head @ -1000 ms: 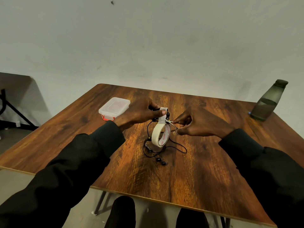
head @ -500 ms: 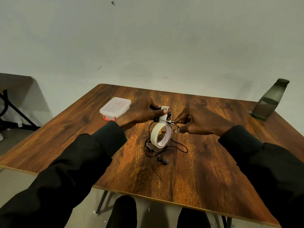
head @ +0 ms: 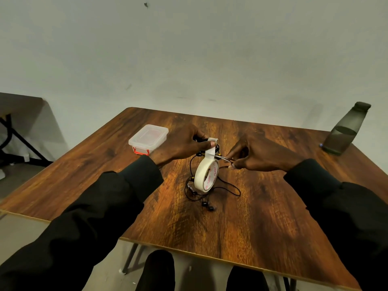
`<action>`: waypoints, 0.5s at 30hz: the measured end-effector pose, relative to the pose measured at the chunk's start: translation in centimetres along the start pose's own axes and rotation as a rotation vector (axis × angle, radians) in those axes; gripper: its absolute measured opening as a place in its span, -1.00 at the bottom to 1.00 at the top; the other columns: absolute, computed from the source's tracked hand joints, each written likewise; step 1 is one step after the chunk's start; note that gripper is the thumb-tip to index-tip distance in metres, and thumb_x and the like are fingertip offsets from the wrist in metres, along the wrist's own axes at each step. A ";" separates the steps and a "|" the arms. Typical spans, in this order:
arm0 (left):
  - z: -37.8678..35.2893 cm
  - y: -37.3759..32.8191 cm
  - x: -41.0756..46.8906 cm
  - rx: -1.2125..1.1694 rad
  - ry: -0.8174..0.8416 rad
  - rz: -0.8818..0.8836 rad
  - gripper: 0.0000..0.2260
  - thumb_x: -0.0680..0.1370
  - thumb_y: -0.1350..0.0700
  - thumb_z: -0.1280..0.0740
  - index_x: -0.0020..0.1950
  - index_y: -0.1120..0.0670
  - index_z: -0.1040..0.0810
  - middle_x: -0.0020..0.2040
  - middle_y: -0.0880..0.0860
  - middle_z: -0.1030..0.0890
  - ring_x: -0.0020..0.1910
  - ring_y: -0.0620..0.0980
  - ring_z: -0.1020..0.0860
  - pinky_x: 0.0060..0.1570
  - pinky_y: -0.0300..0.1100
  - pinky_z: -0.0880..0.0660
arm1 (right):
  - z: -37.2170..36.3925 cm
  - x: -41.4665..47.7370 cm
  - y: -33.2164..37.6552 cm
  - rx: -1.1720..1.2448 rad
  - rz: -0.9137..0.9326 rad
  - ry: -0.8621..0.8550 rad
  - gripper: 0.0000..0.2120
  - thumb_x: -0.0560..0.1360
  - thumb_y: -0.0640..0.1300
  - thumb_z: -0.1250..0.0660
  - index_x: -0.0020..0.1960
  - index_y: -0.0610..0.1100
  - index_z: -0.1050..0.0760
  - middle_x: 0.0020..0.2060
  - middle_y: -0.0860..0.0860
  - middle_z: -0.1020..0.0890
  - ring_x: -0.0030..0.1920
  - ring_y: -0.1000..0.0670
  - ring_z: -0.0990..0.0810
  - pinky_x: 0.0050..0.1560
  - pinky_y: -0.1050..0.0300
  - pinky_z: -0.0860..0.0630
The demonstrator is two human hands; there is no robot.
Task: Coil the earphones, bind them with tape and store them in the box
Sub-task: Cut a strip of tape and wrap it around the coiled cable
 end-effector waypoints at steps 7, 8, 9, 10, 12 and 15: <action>-0.1 -0.8 0.0 -0.032 0.014 -0.004 -0.73 0.61 0.02 -0.41 -0.08 0.21 -0.75 -0.25 0.10 -0.71 -0.32 -0.03 -0.62 -0.27 -0.19 -0.48 | 0.1 -0.2 0.2 0.096 -0.020 0.025 -0.85 0.48 -0.21 -0.52 0.05 -0.10 -0.74 -0.35 0.17 -0.69 -0.37 0.22 -0.60 -0.37 0.41 -0.43; -0.1 -0.8 0.0 -0.045 0.018 0.003 -0.73 0.61 0.02 -0.41 -0.08 0.20 -0.75 -0.27 0.07 -0.70 -0.34 -0.10 -0.61 -0.29 -0.23 -0.47 | 0.2 -0.2 0.2 0.116 -0.023 0.027 -0.85 0.48 -0.21 -0.52 0.05 -0.11 -0.74 -0.35 0.15 -0.69 -0.38 0.23 -0.59 -0.38 0.43 -0.42; -0.1 -0.9 0.0 -0.051 0.022 0.007 -0.74 0.60 0.01 -0.42 -0.08 0.20 -0.75 -0.29 0.03 -0.69 -0.36 -0.16 -0.59 -0.30 -0.26 -0.46 | 0.3 -0.2 0.1 0.131 -0.025 0.029 -0.84 0.48 -0.20 -0.52 0.05 -0.12 -0.74 -0.33 0.12 -0.70 -0.39 0.24 -0.58 -0.37 0.43 -0.42; -0.1 -1.0 0.0 -0.055 0.023 0.012 -0.74 0.60 0.01 -0.42 -0.08 0.19 -0.75 -0.32 -0.02 -0.68 -0.39 -0.20 -0.57 -0.32 -0.29 -0.44 | 0.3 -0.2 0.2 0.144 -0.022 0.032 -0.84 0.47 -0.18 -0.53 0.05 -0.12 -0.74 -0.32 0.09 -0.70 -0.39 0.24 -0.57 -0.37 0.43 -0.42; -0.3 -1.0 0.0 -0.063 0.023 0.019 -0.73 0.61 0.02 -0.41 -0.10 0.21 -0.74 -0.40 -0.11 -0.62 -0.44 -0.23 -0.53 -0.37 -0.36 -0.39 | 0.4 -0.1 0.3 0.163 -0.005 0.033 -0.85 0.47 -0.17 -0.54 0.04 -0.09 -0.75 -0.32 0.09 -0.70 -0.38 0.23 -0.57 -0.36 0.42 -0.42; -0.3 -1.1 0.1 -0.069 0.019 0.023 -0.72 0.61 0.03 -0.41 -0.14 0.22 -0.73 -0.48 -0.16 -0.57 -0.49 -0.23 -0.49 -0.45 -0.47 -0.32 | 0.6 0.1 0.2 0.162 0.011 0.045 -0.87 0.48 -0.17 -0.53 0.03 -0.08 -0.75 -0.35 0.16 -0.69 -0.37 0.22 -0.57 -0.37 0.41 -0.41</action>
Point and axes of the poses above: each hand's wrist, its own x-axis towards the middle knuckle, its own z-axis out of the back of the hand, y = z × x, the point moved 2 cm from there along x, towards the middle knuckle
